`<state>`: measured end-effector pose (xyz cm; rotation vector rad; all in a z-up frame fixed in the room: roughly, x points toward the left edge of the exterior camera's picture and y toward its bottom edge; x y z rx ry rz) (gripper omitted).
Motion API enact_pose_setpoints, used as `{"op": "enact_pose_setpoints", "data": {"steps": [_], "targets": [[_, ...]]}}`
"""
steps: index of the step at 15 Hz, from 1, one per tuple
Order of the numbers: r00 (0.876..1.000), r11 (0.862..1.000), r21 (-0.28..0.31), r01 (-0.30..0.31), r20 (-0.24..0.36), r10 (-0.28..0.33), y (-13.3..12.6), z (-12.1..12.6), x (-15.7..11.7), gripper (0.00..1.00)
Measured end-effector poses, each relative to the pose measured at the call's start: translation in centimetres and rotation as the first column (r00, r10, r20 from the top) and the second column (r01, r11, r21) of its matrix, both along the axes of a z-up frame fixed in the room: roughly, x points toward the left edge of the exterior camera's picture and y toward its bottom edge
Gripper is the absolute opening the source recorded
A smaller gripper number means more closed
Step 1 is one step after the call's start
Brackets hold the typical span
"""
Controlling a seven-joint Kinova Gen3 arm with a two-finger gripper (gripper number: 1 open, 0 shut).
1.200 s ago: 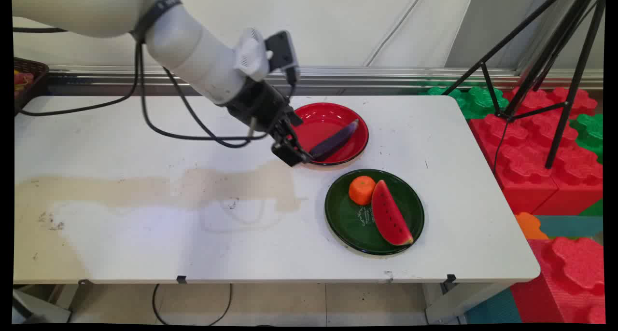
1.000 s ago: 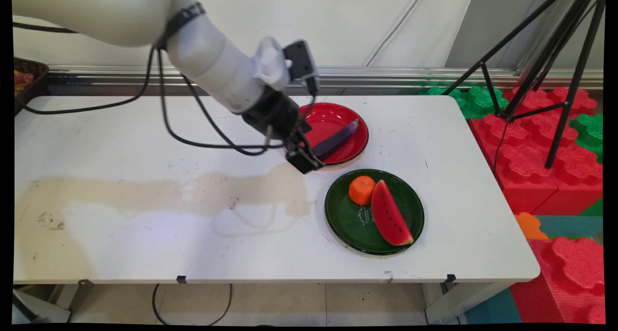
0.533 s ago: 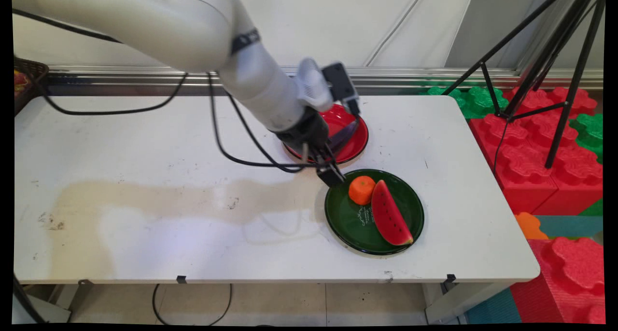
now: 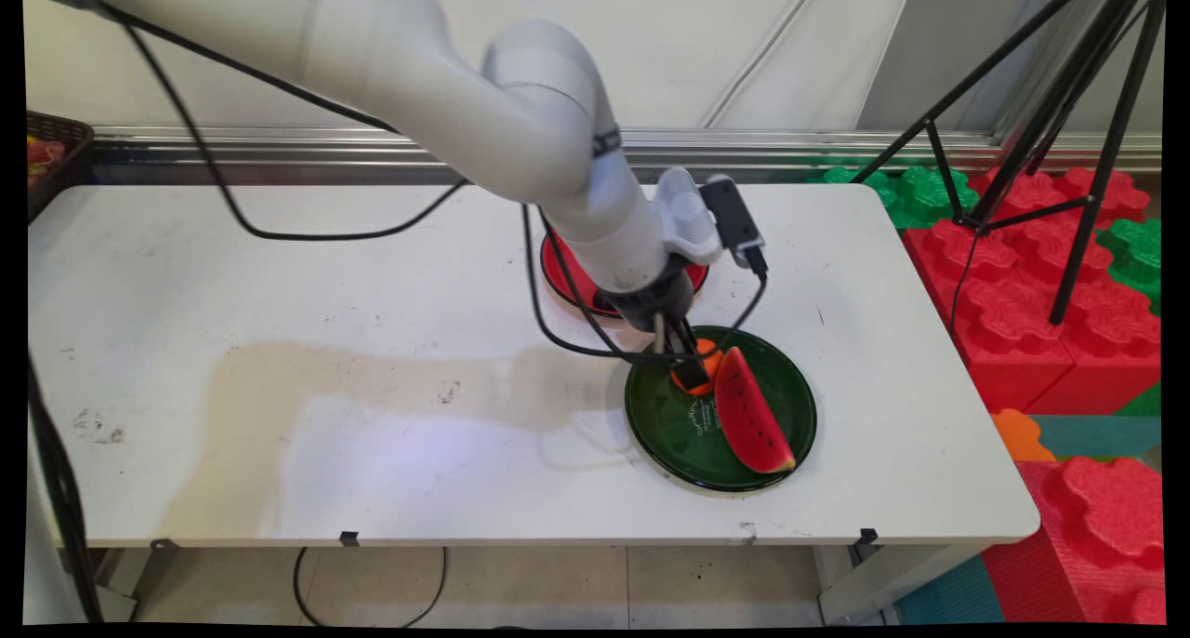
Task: Pick up the mandarin from the green plate
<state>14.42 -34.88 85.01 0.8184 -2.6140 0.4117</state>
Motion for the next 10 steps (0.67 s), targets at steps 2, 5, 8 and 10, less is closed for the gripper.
{"op": "enact_pose_setpoints", "data": {"steps": [2,5,8,10], "targets": [[1.000,1.000,0.009,0.002,0.009,-0.002,-0.8,-1.2,-0.9,1.00],[1.000,1.000,0.018,0.003,0.017,-0.003,-1.5,-2.5,-1.7,1.00],[1.000,1.000,0.024,0.002,0.023,-0.002,-2.2,-3.7,-2.5,1.00],[1.000,1.000,0.029,-0.003,0.028,0.002,-2.7,-4.6,-3.0,1.00]]}}
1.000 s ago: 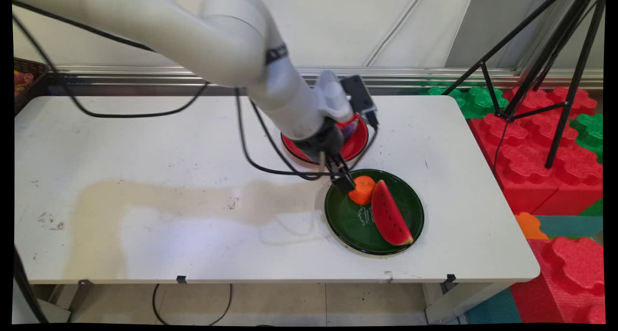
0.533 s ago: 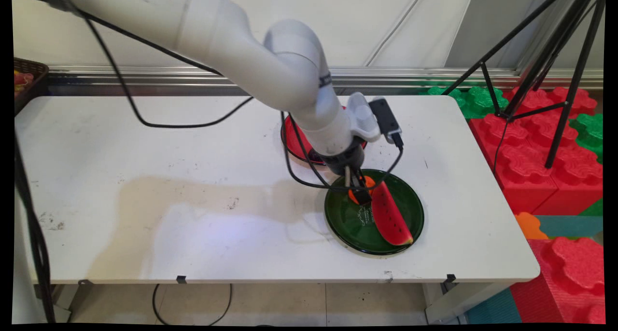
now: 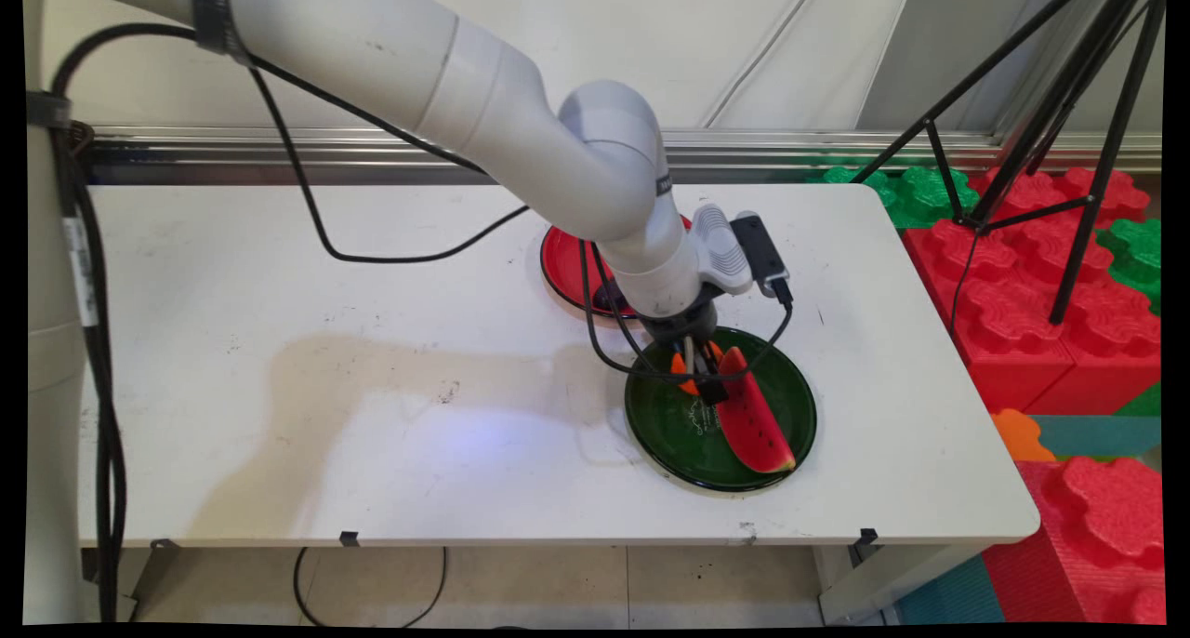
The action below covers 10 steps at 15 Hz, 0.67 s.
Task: Pick up the mandarin from the green plate, then place the picked object on the red plate
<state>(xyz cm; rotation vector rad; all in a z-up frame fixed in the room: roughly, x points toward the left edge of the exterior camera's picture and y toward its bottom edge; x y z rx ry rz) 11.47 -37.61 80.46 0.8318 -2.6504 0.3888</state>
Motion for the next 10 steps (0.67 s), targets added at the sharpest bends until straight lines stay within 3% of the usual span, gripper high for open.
{"op": "enact_pose_setpoints", "data": {"steps": [3,4,10], "targets": [[1.000,1.000,0.008,-0.015,0.008,0.015,-0.44,-0.76,-0.36,1.00],[1.000,1.000,0.009,-0.021,0.011,0.021,-0.53,-0.86,-0.41,0.00],[0.999,0.999,0.001,-0.045,0.020,0.045,-0.60,-0.37,-0.28,0.00]]}}
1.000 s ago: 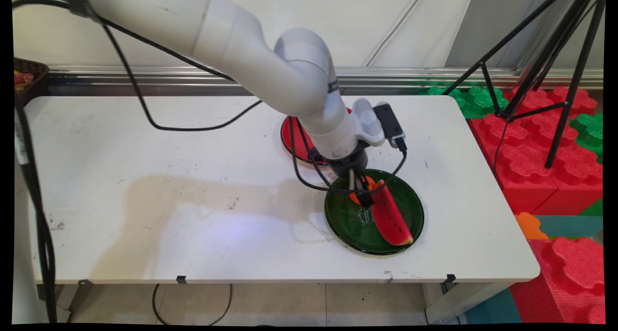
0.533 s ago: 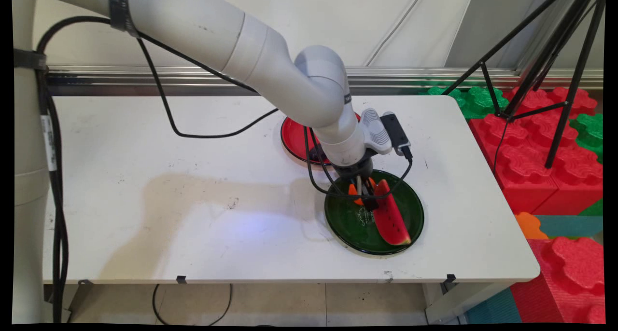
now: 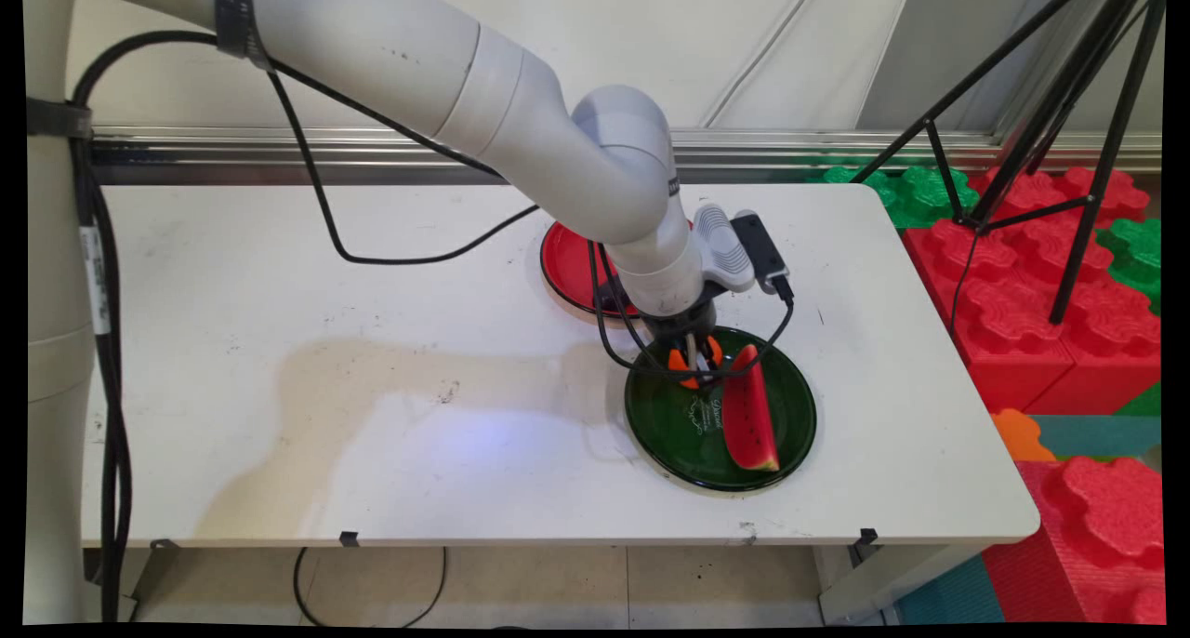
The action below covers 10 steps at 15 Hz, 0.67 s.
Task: Place the picked object on the red plate
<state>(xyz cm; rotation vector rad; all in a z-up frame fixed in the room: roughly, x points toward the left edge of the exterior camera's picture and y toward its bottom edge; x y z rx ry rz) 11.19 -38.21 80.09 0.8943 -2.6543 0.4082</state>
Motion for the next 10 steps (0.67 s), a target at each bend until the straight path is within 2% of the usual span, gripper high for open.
{"op": "enact_pose_setpoints", "data": {"steps": [4,10], "targets": [[1.000,1.000,-0.014,-0.011,-0.003,0.011,0.5,1.6,0.7,0.00],[0.999,0.998,-0.058,-0.020,-0.030,0.018,2.0,6.4,2.4,0.00]]}}
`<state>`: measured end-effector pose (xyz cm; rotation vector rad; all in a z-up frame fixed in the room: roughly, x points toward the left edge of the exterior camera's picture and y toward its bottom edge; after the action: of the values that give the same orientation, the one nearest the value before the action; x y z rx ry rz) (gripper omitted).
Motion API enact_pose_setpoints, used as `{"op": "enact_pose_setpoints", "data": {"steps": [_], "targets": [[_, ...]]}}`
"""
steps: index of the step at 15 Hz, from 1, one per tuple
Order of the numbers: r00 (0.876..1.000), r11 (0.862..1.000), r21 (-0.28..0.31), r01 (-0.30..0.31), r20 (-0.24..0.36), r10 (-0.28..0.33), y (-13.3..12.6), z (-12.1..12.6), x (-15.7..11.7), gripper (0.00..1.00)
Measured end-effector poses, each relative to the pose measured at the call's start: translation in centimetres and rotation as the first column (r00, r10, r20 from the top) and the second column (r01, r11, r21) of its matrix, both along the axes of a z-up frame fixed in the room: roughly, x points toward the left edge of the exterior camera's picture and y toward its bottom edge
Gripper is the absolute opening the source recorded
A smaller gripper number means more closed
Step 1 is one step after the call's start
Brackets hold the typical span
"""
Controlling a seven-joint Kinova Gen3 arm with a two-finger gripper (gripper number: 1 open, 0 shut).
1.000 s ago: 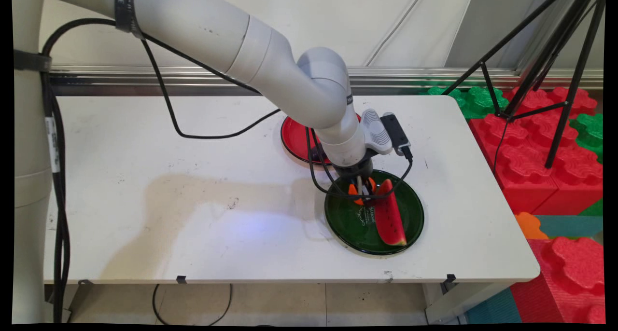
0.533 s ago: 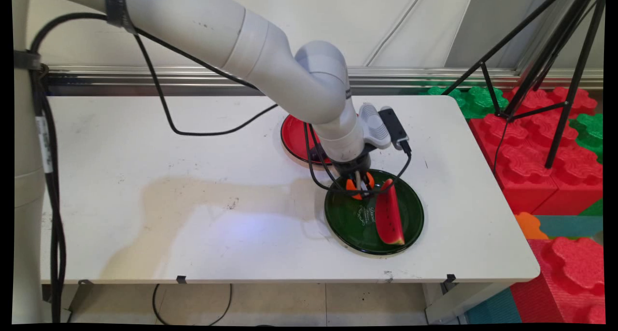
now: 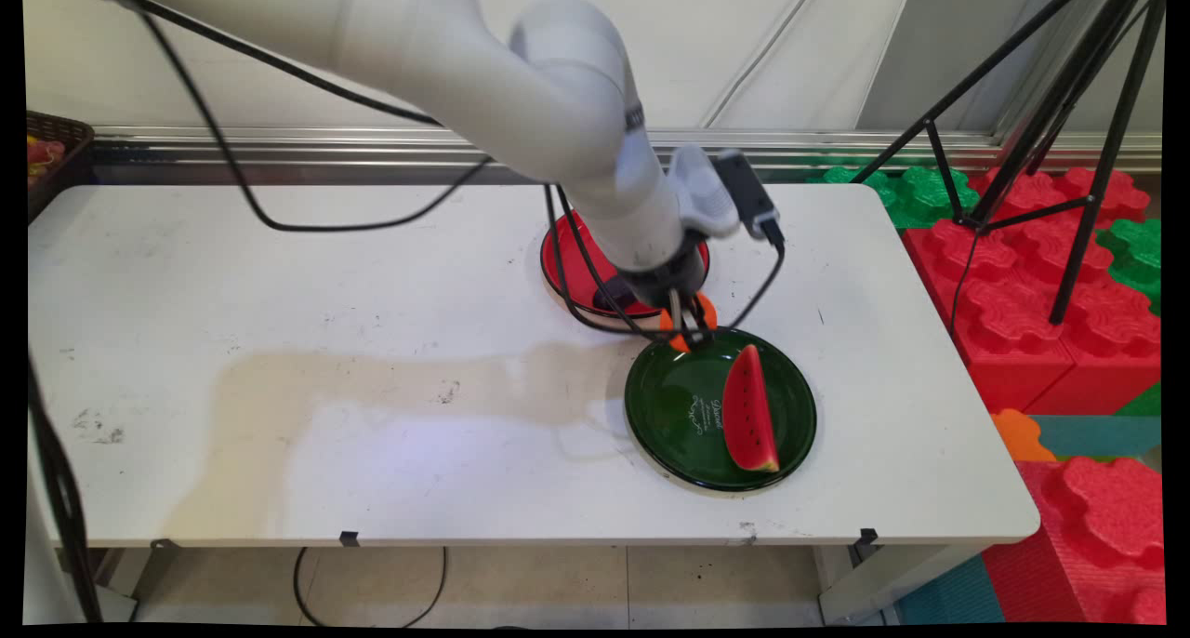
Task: Place the picked object on the red plate
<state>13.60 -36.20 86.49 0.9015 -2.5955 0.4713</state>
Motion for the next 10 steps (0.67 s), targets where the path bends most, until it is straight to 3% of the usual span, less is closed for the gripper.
{"op": "enact_pose_setpoints", "data": {"steps": [5,10], "targets": [[0.998,0.997,-0.064,-0.043,-0.046,0.040,1.5,5.2,2.5,0.00],[0.994,0.988,-0.118,-0.103,-0.051,0.098,1.7,8.5,5.5,0.00]]}}
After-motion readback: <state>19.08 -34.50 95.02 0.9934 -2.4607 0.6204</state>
